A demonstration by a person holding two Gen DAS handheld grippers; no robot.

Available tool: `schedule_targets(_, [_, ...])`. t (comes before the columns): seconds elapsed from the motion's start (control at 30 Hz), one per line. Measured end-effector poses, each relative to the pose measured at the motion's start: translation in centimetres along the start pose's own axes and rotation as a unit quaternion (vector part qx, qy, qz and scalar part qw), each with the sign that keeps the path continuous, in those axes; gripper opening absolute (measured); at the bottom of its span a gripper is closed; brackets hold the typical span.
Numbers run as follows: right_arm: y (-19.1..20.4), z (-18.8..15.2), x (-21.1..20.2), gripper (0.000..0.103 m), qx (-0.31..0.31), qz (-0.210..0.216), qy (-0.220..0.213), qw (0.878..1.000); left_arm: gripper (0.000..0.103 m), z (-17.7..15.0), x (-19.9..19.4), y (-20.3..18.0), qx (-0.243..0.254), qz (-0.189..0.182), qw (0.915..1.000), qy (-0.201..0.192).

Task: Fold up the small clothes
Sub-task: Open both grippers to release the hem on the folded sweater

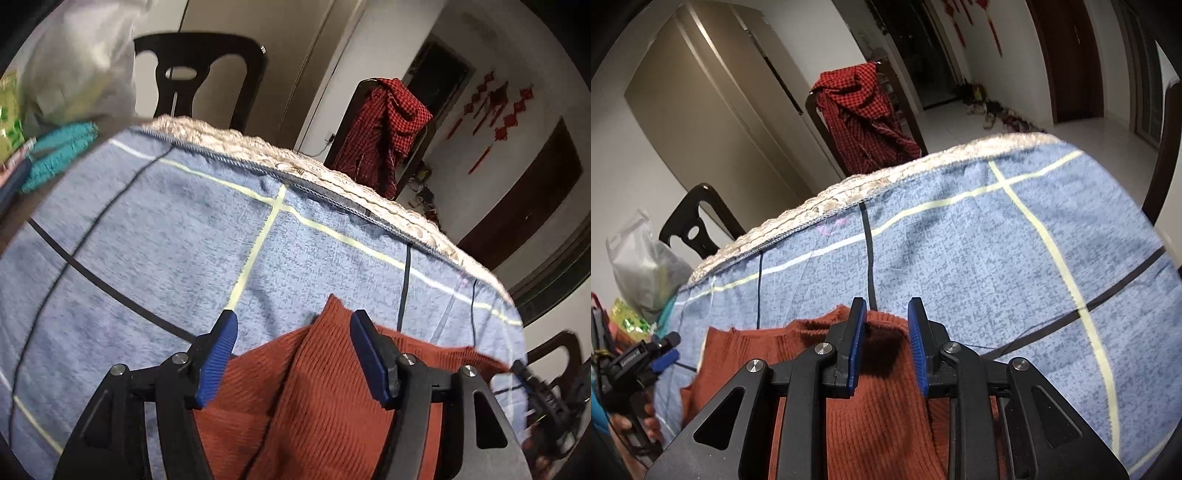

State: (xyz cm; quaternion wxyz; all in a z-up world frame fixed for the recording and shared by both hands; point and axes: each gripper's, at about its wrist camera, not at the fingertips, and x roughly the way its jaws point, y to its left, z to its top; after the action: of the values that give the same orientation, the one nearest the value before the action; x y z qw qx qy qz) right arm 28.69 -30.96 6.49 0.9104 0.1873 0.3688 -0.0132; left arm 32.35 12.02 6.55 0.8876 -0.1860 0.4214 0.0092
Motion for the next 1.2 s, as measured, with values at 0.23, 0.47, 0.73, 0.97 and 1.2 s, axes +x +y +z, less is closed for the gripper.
schedule_targets(0.23, [2.6, -1.4, -1.3, 0.024, -0.104, -0.023, -0.024, 0.994, 0.066, -2.0, -1.1, -2.1, 0.057, -0.024, 0.9980, 0.008])
schedule_targets(0.47, [2.9, -4.2, 0.1, 0.024, -0.135, -0.030, 0.028, 0.990, 0.066, -5.6, -0.4, -3.3, 0.090, -0.034, 0.9940, 0.052])
schedule_targets(0.73, [1.6, -6.3, 0.2, 0.025, -0.167, -0.085, 0.042, 0.981, 0.066, -8.0, -0.9, -3.2, 0.126, -0.005, 0.9908, 0.050])
schedule_targets(0.97, [0.4, -6.5, -1.5, 0.045, -0.134, -0.090, 0.036, 0.986, 0.066, -9.4, -1.8, -2.6, 0.145, 0.005, 0.9881, 0.051])
schedule_targets(1.2, [1.4, -9.0, -2.7, 0.045, -0.174, -0.080, 0.029, 0.981, 0.066, -10.1, -2.3, -2.3, 0.148, 0.009, 0.9877, 0.050])
